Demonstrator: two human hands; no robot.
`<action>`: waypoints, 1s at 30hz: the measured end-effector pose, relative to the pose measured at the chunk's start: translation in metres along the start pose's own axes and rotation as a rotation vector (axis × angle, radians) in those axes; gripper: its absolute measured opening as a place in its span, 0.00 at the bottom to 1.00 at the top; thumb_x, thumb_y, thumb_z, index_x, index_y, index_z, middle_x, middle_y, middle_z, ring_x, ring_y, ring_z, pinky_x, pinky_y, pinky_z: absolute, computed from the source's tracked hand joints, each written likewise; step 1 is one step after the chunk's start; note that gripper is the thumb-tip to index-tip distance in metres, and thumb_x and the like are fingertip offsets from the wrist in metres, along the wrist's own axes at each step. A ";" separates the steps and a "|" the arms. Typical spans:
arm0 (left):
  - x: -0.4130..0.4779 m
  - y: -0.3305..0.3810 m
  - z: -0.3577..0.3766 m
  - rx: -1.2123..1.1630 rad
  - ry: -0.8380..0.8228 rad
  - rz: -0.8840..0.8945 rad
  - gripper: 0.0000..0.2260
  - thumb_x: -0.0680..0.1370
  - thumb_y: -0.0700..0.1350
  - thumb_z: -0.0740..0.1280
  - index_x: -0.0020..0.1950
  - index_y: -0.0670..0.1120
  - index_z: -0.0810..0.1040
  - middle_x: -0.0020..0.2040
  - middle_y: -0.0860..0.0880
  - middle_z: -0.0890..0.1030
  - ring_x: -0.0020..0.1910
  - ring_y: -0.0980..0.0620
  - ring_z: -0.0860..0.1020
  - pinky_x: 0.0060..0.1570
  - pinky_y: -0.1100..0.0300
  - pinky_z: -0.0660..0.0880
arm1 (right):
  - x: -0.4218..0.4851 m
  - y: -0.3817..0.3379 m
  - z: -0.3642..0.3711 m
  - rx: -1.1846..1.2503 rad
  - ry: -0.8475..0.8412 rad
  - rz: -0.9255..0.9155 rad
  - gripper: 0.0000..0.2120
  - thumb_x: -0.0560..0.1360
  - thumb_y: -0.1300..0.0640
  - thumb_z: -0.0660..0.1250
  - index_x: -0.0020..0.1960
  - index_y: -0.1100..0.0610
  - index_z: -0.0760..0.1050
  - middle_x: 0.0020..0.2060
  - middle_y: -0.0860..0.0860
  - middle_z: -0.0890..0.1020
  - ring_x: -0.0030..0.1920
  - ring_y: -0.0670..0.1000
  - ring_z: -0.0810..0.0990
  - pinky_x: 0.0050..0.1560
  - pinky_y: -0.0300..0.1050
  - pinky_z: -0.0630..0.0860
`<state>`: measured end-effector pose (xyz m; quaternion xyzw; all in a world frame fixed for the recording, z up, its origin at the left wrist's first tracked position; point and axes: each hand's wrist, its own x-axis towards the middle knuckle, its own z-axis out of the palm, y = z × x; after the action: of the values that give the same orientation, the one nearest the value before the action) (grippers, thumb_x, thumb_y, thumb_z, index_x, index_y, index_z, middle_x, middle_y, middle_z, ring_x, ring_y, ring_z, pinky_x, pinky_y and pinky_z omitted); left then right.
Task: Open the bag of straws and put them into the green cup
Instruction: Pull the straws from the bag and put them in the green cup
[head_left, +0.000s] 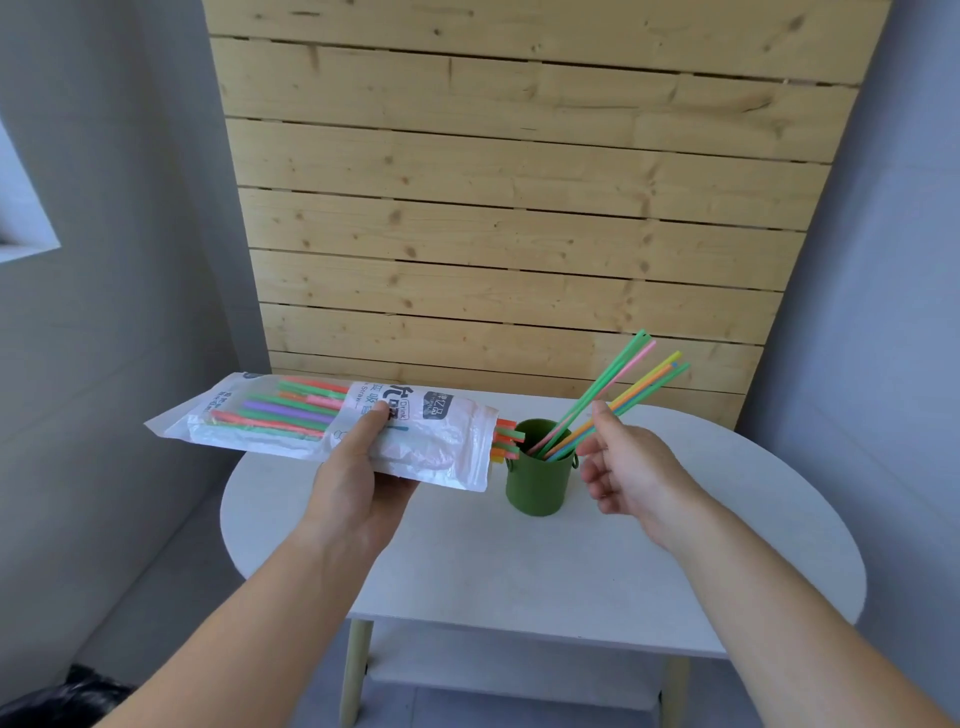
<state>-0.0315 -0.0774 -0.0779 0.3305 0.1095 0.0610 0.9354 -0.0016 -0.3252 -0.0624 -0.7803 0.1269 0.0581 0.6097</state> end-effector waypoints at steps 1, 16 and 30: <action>-0.001 -0.001 0.001 0.002 -0.001 0.002 0.07 0.81 0.40 0.70 0.59 0.43 0.82 0.54 0.44 0.89 0.51 0.46 0.88 0.44 0.51 0.86 | -0.006 -0.003 0.008 0.043 0.009 -0.055 0.26 0.81 0.37 0.55 0.46 0.58 0.77 0.26 0.50 0.77 0.23 0.49 0.73 0.26 0.39 0.68; -0.005 -0.004 0.002 -0.003 0.019 -0.030 0.07 0.81 0.41 0.70 0.58 0.42 0.83 0.55 0.43 0.88 0.53 0.45 0.87 0.50 0.50 0.85 | -0.020 -0.009 0.050 0.040 0.059 -0.405 0.10 0.81 0.55 0.65 0.42 0.57 0.77 0.21 0.42 0.73 0.25 0.45 0.69 0.34 0.43 0.65; -0.001 0.002 -0.003 -0.050 0.074 -0.023 0.06 0.81 0.39 0.69 0.56 0.43 0.83 0.52 0.46 0.89 0.49 0.47 0.88 0.48 0.52 0.85 | -0.017 -0.005 0.025 0.481 -0.073 -0.144 0.20 0.70 0.38 0.74 0.44 0.55 0.75 0.27 0.52 0.75 0.25 0.49 0.71 0.24 0.41 0.68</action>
<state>-0.0338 -0.0742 -0.0792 0.3034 0.1463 0.0650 0.9393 -0.0149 -0.2983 -0.0602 -0.6173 0.0590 0.0106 0.7845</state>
